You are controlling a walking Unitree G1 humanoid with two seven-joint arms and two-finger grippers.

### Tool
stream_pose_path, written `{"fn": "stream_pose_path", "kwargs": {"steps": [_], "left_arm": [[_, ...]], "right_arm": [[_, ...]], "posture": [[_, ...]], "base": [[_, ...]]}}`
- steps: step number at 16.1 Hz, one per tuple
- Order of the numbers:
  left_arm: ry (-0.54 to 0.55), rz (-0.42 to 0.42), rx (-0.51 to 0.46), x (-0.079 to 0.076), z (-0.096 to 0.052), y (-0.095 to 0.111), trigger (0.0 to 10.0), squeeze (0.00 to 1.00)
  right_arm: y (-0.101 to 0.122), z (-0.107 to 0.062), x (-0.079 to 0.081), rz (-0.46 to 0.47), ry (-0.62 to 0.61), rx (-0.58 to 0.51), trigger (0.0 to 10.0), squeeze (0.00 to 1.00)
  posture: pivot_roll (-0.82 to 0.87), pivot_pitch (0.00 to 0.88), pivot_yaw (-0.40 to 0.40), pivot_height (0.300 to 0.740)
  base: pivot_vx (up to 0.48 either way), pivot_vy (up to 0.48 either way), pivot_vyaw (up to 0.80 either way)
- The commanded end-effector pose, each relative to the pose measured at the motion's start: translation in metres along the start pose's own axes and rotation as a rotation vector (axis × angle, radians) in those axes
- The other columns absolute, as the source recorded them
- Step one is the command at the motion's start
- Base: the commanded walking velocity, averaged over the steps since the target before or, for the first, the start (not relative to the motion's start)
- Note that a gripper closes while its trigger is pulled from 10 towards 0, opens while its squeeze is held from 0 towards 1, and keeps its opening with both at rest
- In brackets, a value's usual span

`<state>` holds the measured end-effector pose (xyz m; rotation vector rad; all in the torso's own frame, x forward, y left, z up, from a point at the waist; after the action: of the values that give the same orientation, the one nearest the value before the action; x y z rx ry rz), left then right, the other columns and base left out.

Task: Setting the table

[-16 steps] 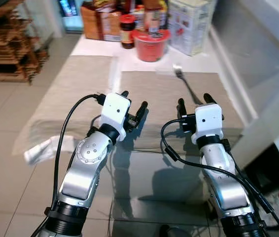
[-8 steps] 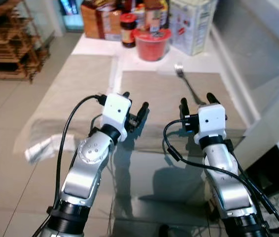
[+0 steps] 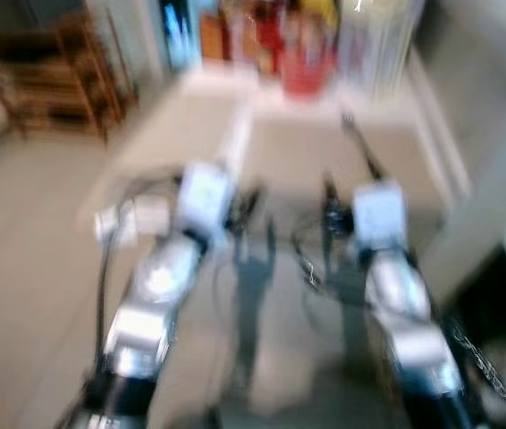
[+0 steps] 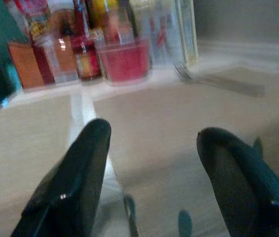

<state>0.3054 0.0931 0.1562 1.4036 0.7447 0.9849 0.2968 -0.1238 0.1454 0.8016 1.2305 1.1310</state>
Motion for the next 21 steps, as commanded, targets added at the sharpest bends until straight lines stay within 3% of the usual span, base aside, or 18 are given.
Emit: {"fn": "stream_pose_path", "kwargs": {"steps": [1,12,15,18,21], "left_arm": [[-0.019,0.018,-0.033,-0.0037,0.0042,0.0094,10.0,0.0],[-0.012,0.033,-0.03,-0.0029,0.0084,0.0092,10.0,0.0],[-0.012,0.023,-0.017,-0.0024,0.0091,0.0084,10.0,0.0],[-0.014,0.032,-0.029,-0.003,0.01,0.0109,10.0,0.0],[-0.018,0.034,-0.03,-0.0048,0.0109,0.0107,10.0,0.0]], "right_arm": [[-0.0007,0.0002,-0.0046,0.003,-0.014,0.009,10.0,0.0],[0.0001,-0.0006,-0.0078,0.002,-0.03,0.001,10.0,0.0],[0.0014,-0.0007,-0.0073,0.004,-0.032,-0.006,10.0,0.0],[0.003,-0.0002,-0.0073,0.002,-0.032,-0.018,10.0,0.0],[0.0023,-0.0016,-0.0087,0.009,-0.042,-0.018,10.0,0.0]], "posture": [[-0.01,0.029,0.029,0.74],[-0.01,0.038,0.032,0.74],[-0.01,0.041,0.033,0.74],[-0.01,0.041,0.033,0.74],[-0.02,0.031,0.036,0.74]], "base": [[0.0,0.0,-0.66],[0.0,0.0,-0.66],[0.0,0.0,0.0],[0.48,0.0,0.0],[0.456,0.0,-0.76]]}}
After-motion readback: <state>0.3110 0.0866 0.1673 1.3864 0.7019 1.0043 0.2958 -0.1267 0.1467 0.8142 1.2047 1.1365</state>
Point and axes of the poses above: a point about 5 cm out from each wrist's last joint towards the gripper, its own z axis pointing out of the wrist towards the gripper, its own y axis along the axis of the wrist's last joint, x = y × z, the point moved 1 cm from there along z, pointing out of the wrist towards the gripper, and after that the axes turned 1 degree about -z, right-handed, at the moved point
